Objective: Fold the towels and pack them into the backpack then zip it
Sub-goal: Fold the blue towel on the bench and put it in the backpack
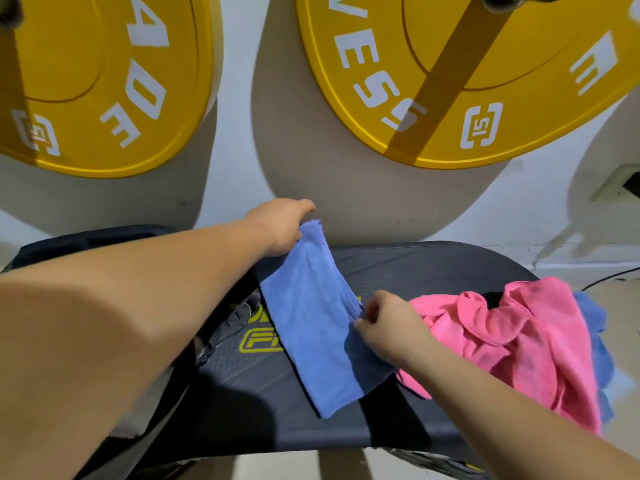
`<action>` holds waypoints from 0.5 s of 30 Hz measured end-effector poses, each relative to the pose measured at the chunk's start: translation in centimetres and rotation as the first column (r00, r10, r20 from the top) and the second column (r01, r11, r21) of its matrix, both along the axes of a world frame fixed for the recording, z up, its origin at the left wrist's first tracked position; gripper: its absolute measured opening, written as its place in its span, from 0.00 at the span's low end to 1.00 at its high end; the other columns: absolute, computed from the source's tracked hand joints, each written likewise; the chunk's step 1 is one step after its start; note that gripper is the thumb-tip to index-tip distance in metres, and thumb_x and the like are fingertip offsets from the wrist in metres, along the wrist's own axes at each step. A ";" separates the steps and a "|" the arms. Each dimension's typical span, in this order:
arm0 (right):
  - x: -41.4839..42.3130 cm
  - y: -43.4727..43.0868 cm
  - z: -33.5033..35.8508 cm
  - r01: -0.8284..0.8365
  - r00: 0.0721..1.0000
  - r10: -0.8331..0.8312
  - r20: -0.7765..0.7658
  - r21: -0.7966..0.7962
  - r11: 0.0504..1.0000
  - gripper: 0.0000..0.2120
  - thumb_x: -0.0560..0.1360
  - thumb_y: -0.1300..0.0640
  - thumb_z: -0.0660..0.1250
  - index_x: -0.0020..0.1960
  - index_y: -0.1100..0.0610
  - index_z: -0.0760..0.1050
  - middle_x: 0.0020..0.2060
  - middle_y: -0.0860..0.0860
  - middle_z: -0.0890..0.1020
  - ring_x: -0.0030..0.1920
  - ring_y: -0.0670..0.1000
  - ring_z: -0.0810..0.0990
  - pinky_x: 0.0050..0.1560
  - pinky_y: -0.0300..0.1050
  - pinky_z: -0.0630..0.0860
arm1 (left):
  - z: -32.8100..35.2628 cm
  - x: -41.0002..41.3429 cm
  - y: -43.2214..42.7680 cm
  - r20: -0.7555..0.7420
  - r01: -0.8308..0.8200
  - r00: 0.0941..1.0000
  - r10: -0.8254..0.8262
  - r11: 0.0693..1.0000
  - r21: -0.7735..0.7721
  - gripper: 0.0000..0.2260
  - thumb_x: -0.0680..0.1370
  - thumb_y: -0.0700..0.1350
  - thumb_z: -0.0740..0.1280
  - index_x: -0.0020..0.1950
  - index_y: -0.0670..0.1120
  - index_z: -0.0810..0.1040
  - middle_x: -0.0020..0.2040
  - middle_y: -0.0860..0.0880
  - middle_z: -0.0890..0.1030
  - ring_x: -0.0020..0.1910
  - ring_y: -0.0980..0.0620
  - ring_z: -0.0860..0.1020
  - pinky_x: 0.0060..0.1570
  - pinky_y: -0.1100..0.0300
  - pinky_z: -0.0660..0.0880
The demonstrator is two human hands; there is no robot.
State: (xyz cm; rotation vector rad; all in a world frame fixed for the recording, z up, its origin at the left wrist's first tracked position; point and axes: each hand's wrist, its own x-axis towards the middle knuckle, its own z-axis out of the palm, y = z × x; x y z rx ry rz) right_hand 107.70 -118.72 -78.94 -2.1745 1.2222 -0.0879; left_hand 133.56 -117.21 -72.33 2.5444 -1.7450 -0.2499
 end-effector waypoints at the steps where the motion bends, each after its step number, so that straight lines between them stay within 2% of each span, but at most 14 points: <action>1: -0.5 -0.4 -0.2 0.005 1.000 -0.006 -0.025 -0.065 0.998 0.08 0.76 0.51 0.67 0.44 0.51 0.69 0.40 0.47 0.76 0.47 0.56 0.79 0.42 0.46 0.70 | -0.6 -0.4 -0.2 0.034 -0.010 0.999 0.010 1.000 -0.002 0.23 0.78 0.43 0.66 0.72 0.52 0.68 0.65 0.48 0.76 0.62 0.43 0.76 0.59 0.44 0.76; 4: -1.1 -1.0 -0.6 -0.043 0.996 0.033 -0.083 -0.121 0.992 0.07 0.77 0.49 0.66 0.46 0.50 0.69 0.46 0.50 0.79 0.52 0.57 0.80 0.44 0.47 0.73 | -2.5 -2.1 1.3 0.088 -0.024 0.996 0.023 1.000 0.015 0.19 0.78 0.44 0.66 0.69 0.50 0.70 0.65 0.47 0.75 0.62 0.43 0.76 0.56 0.46 0.77; 6: -1.2 -1.1 -0.9 -0.093 0.990 0.081 -0.117 -0.108 0.990 0.11 0.75 0.44 0.68 0.47 0.49 0.70 0.51 0.51 0.76 0.54 0.56 0.79 0.50 0.49 0.77 | -3.0 -3.6 3.5 0.062 -0.039 0.997 0.039 0.999 -0.012 0.11 0.77 0.45 0.65 0.60 0.50 0.74 0.58 0.49 0.78 0.55 0.42 0.78 0.49 0.51 0.77; 8: -1.2 -1.1 -1.0 -0.137 0.974 0.116 -0.197 -0.098 0.986 0.16 0.74 0.39 0.68 0.52 0.51 0.73 0.54 0.51 0.74 0.56 0.55 0.78 0.55 0.51 0.77 | -3.4 -5.1 6.3 0.009 -0.100 0.995 0.100 0.995 0.029 0.04 0.75 0.50 0.64 0.47 0.51 0.73 0.47 0.51 0.80 0.47 0.44 0.78 0.43 0.54 0.76; 9: -1.3 -1.3 -1.1 -0.155 0.963 0.126 -0.237 -0.110 0.982 0.19 0.74 0.37 0.68 0.53 0.51 0.73 0.55 0.51 0.75 0.57 0.56 0.78 0.55 0.51 0.77 | -3.7 -5.9 7.8 -0.039 -0.136 0.989 0.139 0.988 0.076 0.06 0.74 0.52 0.65 0.44 0.51 0.72 0.44 0.52 0.80 0.44 0.45 0.79 0.42 0.54 0.77; 11: -1.3 -1.5 -1.0 -0.167 0.954 0.129 -0.271 -0.122 0.978 0.19 0.74 0.37 0.67 0.54 0.51 0.73 0.54 0.51 0.80 0.58 0.56 0.79 0.50 0.48 0.75 | -4.6 -7.9 10.6 -0.215 -0.217 0.945 0.246 0.965 0.151 0.11 0.73 0.55 0.68 0.44 0.48 0.73 0.41 0.50 0.82 0.37 0.48 0.82 0.38 0.55 0.79; 13: -1.3 -1.6 -0.6 -0.156 0.952 0.129 -0.276 -0.077 0.985 0.18 0.75 0.39 0.68 0.52 0.52 0.74 0.47 0.50 0.81 0.51 0.56 0.80 0.44 0.46 0.72 | -5.9 -9.8 12.3 -0.441 -0.321 0.820 0.364 0.931 0.172 0.14 0.71 0.53 0.71 0.46 0.47 0.71 0.41 0.48 0.81 0.29 0.49 0.82 0.32 0.57 0.77; 15: -1.2 -1.5 -0.3 -0.159 0.943 0.136 -0.303 -0.053 0.986 0.17 0.75 0.40 0.67 0.44 0.53 0.72 0.36 0.49 0.77 0.43 0.56 0.77 0.39 0.44 0.69 | -7.4 -11.2 12.8 -0.558 -0.419 0.715 0.421 0.897 0.141 0.14 0.70 0.49 0.74 0.45 0.49 0.69 0.43 0.48 0.79 0.36 0.46 0.84 0.36 0.56 0.77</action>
